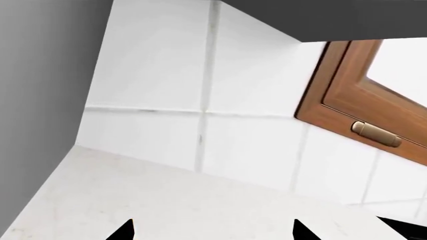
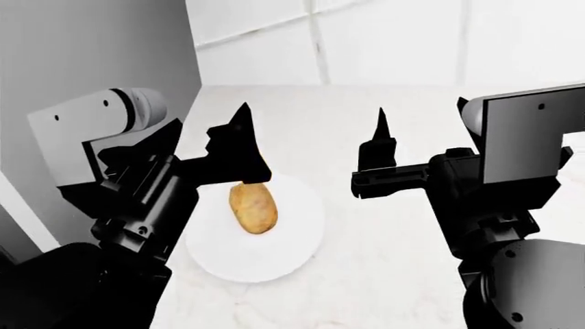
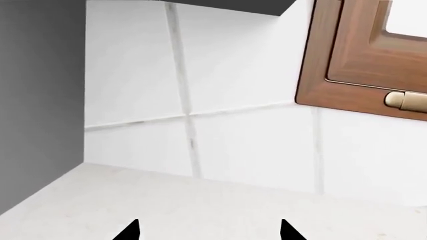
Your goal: Place the potato on the top rack of the oven.
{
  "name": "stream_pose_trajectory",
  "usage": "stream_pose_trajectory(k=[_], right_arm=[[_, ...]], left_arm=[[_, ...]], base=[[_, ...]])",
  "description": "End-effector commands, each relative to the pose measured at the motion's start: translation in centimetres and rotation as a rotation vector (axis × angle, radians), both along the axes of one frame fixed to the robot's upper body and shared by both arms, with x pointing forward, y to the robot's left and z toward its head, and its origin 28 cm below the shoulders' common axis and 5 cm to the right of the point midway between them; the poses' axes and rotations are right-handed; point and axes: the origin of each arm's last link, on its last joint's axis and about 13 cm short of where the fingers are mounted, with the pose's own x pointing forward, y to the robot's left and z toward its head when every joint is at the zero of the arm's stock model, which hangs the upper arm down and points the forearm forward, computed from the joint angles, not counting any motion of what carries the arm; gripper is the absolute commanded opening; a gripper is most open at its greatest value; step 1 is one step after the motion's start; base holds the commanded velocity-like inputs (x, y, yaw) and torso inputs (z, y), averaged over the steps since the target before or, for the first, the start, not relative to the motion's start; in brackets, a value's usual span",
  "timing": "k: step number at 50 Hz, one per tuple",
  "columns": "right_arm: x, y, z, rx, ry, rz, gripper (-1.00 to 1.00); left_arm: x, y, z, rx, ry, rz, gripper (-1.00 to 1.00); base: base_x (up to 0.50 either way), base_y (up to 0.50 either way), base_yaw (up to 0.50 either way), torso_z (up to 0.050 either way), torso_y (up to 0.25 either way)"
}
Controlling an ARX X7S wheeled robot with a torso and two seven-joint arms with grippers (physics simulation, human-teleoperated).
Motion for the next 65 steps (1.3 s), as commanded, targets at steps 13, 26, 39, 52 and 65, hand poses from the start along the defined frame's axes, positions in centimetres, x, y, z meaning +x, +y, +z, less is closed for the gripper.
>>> stream_pose_trajectory(k=[13, 26, 39, 52, 65], right_arm=[[0.3, -0.4, -0.2, -0.032, 0.168, 0.149, 1.0], [-0.6, -0.3, 2.0, -0.059, 0.319, 0.387, 1.0], [1.0, 0.0, 0.9, -0.103, 0.424, 0.488, 1.0], [2.5, 0.0, -0.2, -0.103, 0.484, 0.549, 1.0], [3.5, 0.1, -0.8, -0.091, 0.497, 0.593, 1.0]], left_arm=[[0.4, -0.1, -0.2, 0.005, 0.003, -0.001, 1.0], [0.4, 0.1, -0.3, 0.0, 0.005, 0.001, 1.0], [0.7, 0.2, -0.4, -0.001, 0.011, 0.0, 1.0], [0.8, 0.1, -0.5, 0.002, 0.014, 0.0, 1.0], [0.8, 0.2, -0.5, 0.006, 0.013, 0.003, 1.0]], base=[[0.0, 0.0, 0.0, 0.0, 0.001], [0.0, 0.0, 0.0, 0.0, 0.0], [0.0, 0.0, 0.0, 0.0, 0.0], [0.0, 0.0, 0.0, 0.0, 0.0], [0.0, 0.0, 0.0, 0.0, 0.0]])
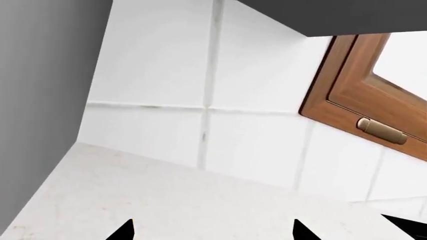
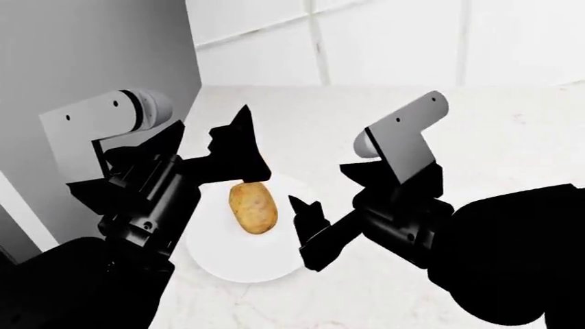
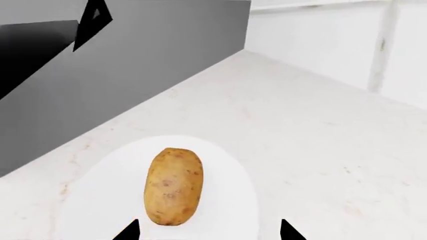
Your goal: Place the potato on the top rack of the oven.
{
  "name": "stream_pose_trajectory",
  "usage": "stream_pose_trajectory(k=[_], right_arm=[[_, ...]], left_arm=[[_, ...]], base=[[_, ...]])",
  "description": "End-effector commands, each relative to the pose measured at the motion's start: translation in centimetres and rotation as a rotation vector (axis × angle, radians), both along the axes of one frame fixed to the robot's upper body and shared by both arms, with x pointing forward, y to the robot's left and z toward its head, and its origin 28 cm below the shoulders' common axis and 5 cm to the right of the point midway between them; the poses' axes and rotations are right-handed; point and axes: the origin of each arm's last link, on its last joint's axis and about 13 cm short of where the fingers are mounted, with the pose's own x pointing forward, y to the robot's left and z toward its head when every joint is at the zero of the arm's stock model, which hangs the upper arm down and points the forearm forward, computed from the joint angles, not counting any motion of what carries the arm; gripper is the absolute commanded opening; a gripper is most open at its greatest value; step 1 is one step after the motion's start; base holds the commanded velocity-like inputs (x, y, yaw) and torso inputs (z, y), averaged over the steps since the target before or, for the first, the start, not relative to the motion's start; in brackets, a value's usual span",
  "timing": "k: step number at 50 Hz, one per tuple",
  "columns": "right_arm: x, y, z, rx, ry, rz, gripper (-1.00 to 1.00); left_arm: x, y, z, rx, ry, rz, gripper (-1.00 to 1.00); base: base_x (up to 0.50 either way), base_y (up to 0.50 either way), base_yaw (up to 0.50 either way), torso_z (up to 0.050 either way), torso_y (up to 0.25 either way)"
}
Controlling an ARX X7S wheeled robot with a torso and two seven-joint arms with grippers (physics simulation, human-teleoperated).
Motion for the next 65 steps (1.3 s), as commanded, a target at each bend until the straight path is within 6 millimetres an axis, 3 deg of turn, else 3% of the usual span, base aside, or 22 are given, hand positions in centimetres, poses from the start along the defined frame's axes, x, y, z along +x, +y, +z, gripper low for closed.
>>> stream_pose_trajectory(k=[1, 40, 65], right_arm=[[1.0, 0.1, -0.7, 0.014, 0.026, 0.037, 1.0], [5.9, 2.5, -1.9, -0.042, 0.126, 0.111, 1.0], [7.4, 3.6, -2.9, -0.078, 0.168, 0.188, 1.0]], left_arm=[[0.1, 0.0, 0.0, 0.001, 0.0, 0.002, 1.0], [0.4, -0.1, -0.4, 0.008, 0.009, 0.001, 1.0], [0.6, -0.1, -0.7, 0.011, 0.018, 0.002, 1.0]], base=[[0.0, 0.0, 0.0, 0.0, 0.0], [0.0, 0.0, 0.0, 0.0, 0.0], [0.0, 0.0, 0.0, 0.0, 0.0]])
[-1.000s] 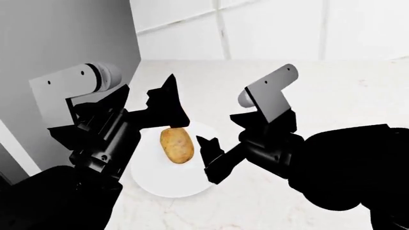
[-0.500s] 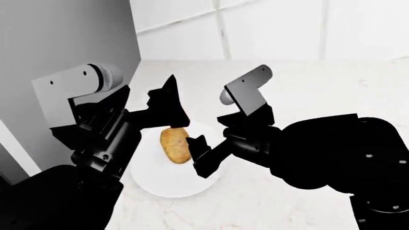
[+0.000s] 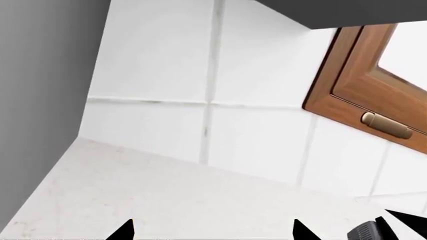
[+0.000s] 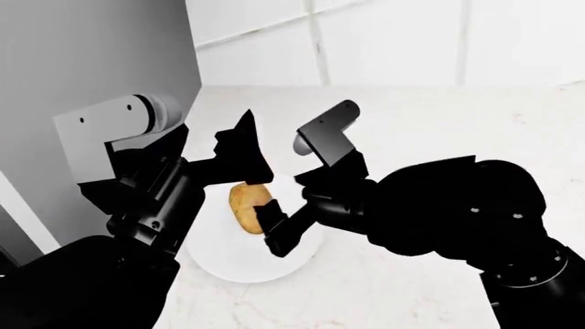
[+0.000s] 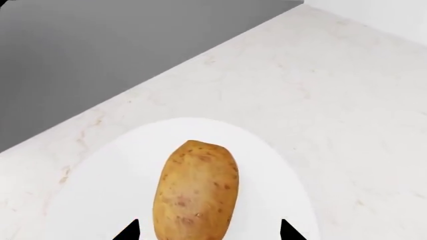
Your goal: Place the potato on the top rack of the oven.
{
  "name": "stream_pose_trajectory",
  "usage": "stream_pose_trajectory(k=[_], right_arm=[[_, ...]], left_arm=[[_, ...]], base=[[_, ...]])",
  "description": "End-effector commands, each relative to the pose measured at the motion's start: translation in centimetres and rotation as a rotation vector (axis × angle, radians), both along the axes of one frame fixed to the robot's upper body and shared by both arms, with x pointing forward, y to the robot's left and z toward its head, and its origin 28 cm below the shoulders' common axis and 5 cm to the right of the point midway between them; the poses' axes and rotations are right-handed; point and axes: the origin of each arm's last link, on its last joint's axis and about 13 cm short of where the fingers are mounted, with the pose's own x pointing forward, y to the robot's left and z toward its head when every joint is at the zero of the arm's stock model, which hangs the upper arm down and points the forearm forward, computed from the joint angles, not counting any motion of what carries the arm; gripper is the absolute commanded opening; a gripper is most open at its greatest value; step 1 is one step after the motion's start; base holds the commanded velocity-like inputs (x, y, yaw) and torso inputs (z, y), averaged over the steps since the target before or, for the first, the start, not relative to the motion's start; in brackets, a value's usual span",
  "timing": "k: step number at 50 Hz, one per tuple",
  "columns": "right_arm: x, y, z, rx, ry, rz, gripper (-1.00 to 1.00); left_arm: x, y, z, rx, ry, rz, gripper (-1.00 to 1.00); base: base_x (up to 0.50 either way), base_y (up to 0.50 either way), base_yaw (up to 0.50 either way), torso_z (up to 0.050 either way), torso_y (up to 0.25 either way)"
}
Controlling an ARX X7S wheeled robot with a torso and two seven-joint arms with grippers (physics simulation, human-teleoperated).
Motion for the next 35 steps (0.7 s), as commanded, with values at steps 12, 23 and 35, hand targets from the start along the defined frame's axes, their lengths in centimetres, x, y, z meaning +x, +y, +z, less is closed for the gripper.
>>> stream_pose_trajectory(k=[12, 23, 35], right_arm=[[1.3, 1.1, -0.4, -0.04, 0.042, 0.037, 1.0], [1.5, 1.5, -0.8, -0.05, 0.084, 0.048, 1.0], [1.7, 1.6, -0.9, -0.025, 0.084, 0.065, 1.0]], left_arm=[[0.1, 0.0, -0.1, -0.002, 0.002, 0.001, 1.0], [0.2, 0.1, -0.2, -0.002, 0.003, 0.001, 1.0], [0.4, 0.0, -0.4, -0.001, 0.007, 0.002, 1.0]], base=[[0.0, 0.0, 0.0, 0.0, 0.0], [0.0, 0.0, 0.0, 0.0, 0.0], [0.0, 0.0, 0.0, 0.0, 0.0]])
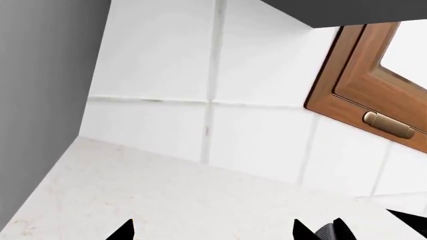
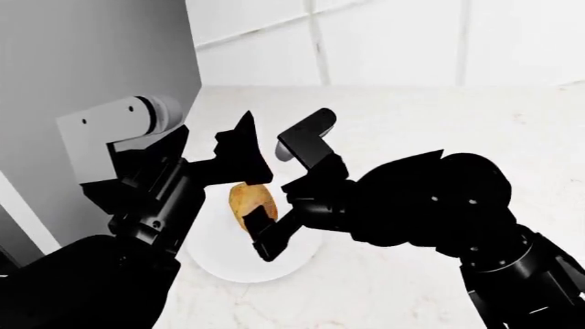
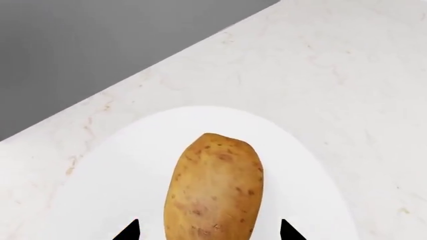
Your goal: Place the potato on the top rack of the oven.
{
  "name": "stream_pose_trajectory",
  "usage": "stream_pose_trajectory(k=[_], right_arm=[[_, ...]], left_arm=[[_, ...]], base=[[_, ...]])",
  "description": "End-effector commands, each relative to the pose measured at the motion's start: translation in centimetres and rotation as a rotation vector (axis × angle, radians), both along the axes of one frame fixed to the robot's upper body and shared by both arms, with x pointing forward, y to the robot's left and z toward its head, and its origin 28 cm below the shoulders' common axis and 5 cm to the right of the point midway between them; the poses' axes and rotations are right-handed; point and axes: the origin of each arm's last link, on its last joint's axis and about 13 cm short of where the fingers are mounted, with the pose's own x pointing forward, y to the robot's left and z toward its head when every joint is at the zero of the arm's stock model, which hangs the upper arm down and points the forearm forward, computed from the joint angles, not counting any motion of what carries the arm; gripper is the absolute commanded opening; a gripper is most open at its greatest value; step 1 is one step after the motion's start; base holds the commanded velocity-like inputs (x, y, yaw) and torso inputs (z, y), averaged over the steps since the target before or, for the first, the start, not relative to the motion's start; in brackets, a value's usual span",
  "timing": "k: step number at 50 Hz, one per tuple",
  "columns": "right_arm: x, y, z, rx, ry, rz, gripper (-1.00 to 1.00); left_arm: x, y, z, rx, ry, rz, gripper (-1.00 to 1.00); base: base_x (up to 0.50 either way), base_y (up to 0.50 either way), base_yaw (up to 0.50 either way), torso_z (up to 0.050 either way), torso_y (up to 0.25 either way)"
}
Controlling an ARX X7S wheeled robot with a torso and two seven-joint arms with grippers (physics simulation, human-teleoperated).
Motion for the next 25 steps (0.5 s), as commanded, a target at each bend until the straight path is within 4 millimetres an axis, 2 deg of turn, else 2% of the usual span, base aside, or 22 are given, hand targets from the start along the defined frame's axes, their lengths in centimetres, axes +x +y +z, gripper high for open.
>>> stream_pose_trajectory(k=[1, 25], right_arm=[[0.31, 0.17, -0.15, 0.01, 0.009, 0.012, 1.0], [0.91, 0.47, -0.67, -0.029, 0.063, 0.011, 1.0]], left_arm=[[0.16, -0.03, -0.16, 0.001, 0.003, 0.001, 1.0], [0.25, 0.06, -0.24, 0.001, 0.007, 0.005, 1.0]], base=[[0.0, 0.0, 0.0, 0.0, 0.0], [0.0, 0.0, 0.0, 0.0, 0.0]])
